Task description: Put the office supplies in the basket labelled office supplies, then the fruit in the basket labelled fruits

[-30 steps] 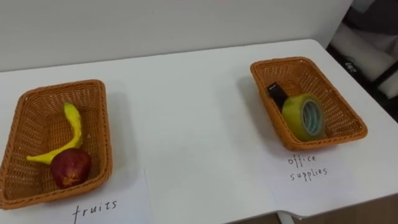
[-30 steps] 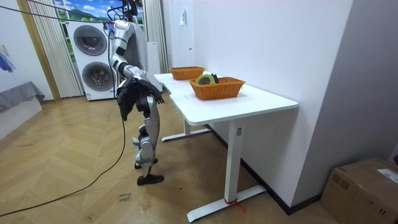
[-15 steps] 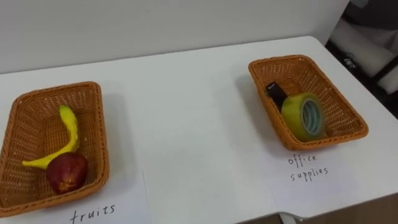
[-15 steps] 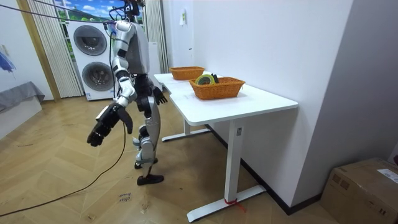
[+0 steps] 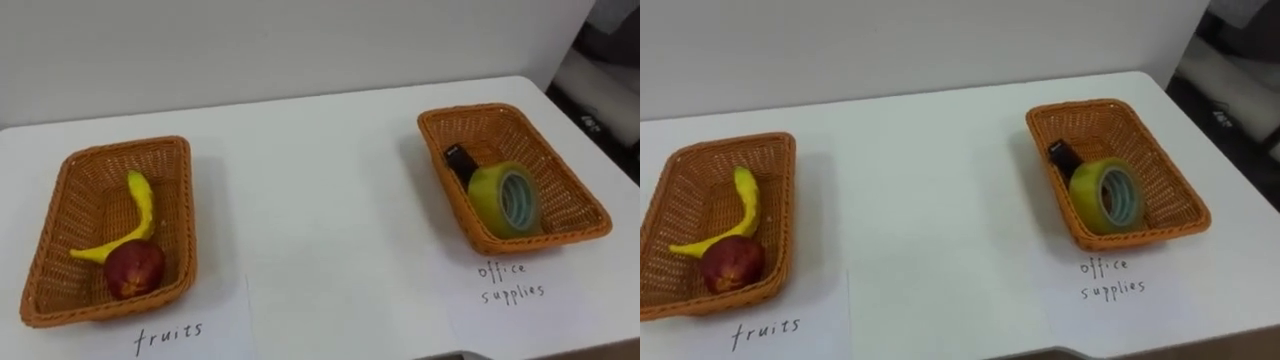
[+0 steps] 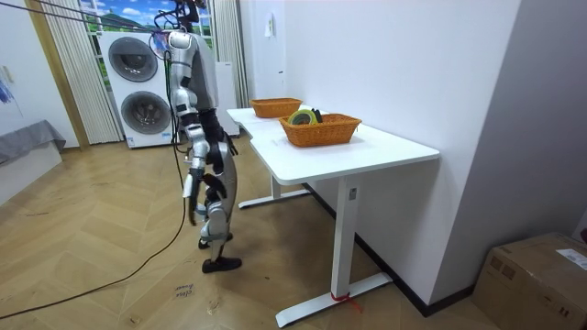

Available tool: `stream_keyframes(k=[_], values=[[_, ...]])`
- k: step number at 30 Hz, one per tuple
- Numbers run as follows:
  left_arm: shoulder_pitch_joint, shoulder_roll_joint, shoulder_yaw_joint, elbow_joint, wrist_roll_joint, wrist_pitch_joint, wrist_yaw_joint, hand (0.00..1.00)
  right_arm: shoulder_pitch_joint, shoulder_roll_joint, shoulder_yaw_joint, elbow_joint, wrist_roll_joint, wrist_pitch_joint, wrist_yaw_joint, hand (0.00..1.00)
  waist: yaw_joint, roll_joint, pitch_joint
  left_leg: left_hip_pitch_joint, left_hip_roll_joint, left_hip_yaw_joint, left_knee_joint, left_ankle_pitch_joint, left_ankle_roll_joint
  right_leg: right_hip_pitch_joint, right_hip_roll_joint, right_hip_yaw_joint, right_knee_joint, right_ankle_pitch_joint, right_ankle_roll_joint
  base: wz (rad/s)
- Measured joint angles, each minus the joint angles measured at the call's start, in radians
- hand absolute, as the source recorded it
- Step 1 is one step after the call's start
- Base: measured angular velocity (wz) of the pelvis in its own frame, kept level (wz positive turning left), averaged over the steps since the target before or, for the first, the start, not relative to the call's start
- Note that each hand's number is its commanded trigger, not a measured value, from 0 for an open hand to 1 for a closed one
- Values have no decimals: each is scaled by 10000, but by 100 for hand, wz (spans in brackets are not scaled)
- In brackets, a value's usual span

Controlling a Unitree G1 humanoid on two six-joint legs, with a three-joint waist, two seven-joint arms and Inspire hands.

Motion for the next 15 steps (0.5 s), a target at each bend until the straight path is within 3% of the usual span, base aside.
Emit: stream_keyframes(k=[6, 11, 15], values=[[89, -49, -15, 339, 249, 325, 18, 0, -358, 15, 1298, 375, -1449, 626, 1921, 0, 341, 135, 89, 22, -9, -93, 42, -5, -9, 99, -10, -89, -57, -11, -12, 4], [43, -61, -81, 337, 677, 401, 18, 0, -469, 37, 2418, 386, -3001, 746, 2959, 0, 656, 120, 96, -50, -20, -292, 188, -35, -8, 191, -35, -308, -196, -16, -11, 10], [81, -117, -221, 336, 689, 545, 37, 0, -674, -15, 2814, 491, -3622, 760, 3433, 0, 762, 118, 101, 16, -13, -348, 186, -36, -10, 295, -31, -339, -225, -21, -20, 5]])
